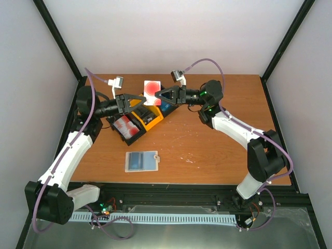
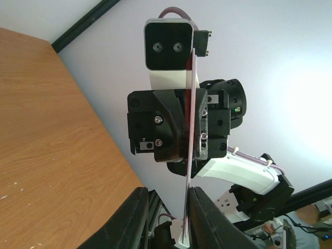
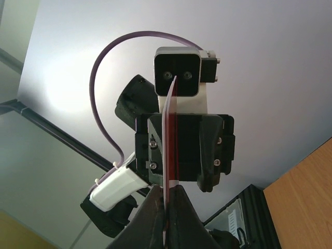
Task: Put the credit cards into the card holder
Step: Pick up the credit card from the storage box.
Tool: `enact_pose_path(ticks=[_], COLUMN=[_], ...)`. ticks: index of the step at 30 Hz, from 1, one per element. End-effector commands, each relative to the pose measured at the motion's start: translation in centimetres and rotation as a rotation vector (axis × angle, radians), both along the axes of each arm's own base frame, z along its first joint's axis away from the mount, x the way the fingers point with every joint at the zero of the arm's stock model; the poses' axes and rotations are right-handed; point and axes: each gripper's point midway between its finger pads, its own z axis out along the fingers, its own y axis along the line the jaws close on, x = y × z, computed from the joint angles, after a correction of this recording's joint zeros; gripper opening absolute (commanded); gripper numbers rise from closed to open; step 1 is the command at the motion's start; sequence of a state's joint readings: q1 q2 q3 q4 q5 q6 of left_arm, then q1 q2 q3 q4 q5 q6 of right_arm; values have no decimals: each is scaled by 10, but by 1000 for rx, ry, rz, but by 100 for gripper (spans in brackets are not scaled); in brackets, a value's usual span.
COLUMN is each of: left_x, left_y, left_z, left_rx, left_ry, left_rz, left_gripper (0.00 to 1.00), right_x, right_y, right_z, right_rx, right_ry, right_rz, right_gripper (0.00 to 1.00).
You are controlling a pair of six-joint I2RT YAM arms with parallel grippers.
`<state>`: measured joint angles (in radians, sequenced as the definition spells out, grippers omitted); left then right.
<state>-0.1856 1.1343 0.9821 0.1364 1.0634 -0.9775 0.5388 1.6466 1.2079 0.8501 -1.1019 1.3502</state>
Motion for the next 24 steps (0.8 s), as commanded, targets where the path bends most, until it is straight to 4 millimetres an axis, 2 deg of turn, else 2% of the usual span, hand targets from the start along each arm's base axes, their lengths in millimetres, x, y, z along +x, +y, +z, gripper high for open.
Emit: enact_pose_path(ticks=[1,11,16,24], left_x=[0,1,3,3], left_y=[0,-1,8,7], left_z=[-1,-1,0,-7], left_rx=[-26,-29,-29,-21], left_ry=[31,17,0,14], left_rz=[-20,-46,-24,-40], left_gripper=[24,24,23,22], right_x=[-17,-21,-21,-20], right_y=[-7,-8,-8,-8], right_z=[22,24,24,25], right_rx=[63,82,83,88], right_ry=[-118,-130,-130,-125], right_rz=[40,69,72,75], right_gripper=[3,3,3,3])
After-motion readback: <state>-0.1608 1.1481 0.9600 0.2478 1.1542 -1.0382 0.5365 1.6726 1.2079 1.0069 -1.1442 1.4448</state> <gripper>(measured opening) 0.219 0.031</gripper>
